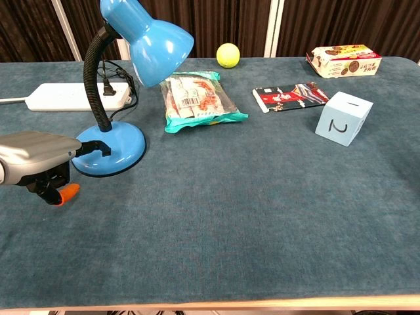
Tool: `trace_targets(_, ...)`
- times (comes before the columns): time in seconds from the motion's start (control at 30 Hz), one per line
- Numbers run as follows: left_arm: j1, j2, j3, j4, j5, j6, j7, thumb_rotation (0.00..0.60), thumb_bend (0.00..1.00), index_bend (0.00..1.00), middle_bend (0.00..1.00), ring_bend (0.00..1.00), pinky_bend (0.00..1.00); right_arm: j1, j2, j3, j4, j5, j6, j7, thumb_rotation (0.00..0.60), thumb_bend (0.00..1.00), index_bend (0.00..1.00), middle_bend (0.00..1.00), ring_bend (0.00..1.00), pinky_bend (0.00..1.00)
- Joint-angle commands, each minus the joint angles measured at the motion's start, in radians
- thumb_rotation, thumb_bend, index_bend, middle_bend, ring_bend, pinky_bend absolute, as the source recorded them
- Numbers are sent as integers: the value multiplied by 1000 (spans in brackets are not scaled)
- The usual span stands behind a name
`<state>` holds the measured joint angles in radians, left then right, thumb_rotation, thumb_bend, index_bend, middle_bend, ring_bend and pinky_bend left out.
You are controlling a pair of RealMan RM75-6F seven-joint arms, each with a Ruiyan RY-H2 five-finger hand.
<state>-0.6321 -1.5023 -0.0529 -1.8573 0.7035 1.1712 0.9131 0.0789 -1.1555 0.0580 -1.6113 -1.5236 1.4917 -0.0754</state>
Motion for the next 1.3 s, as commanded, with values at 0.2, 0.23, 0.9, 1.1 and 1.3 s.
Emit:
trace_targets(0.2,-3,-6,19,8,-6,6,-14,600,544,83,952,887,953,0,1,0,-2,1,0,1,600,235,0,0,0,0)
trace_targets(0.23,-4,-8,22,9,-6,5,-17,600,544,84,952,887,953,0,1,0,-2,1,-1,2,600,235,0,0,0,0)
trace_targets(0.9,101,172,81,11,463,165,-295,600,154,0,9,55,148,-2,3,1,0,-2,4,3,600,235,0,0,0,0)
trace_targets(1.1,212,285,167,79,591,254,-445,600,131,0,0,0,44,-2,0,0,2,-4,7,-9,600,235,0,0,0,0)
trace_targets(1.3,318,334,217,176,688,355,-595,600,131,0,0,0,43,-3,-4,0,3,-7,10,-22,600,235,0,0,0,0)
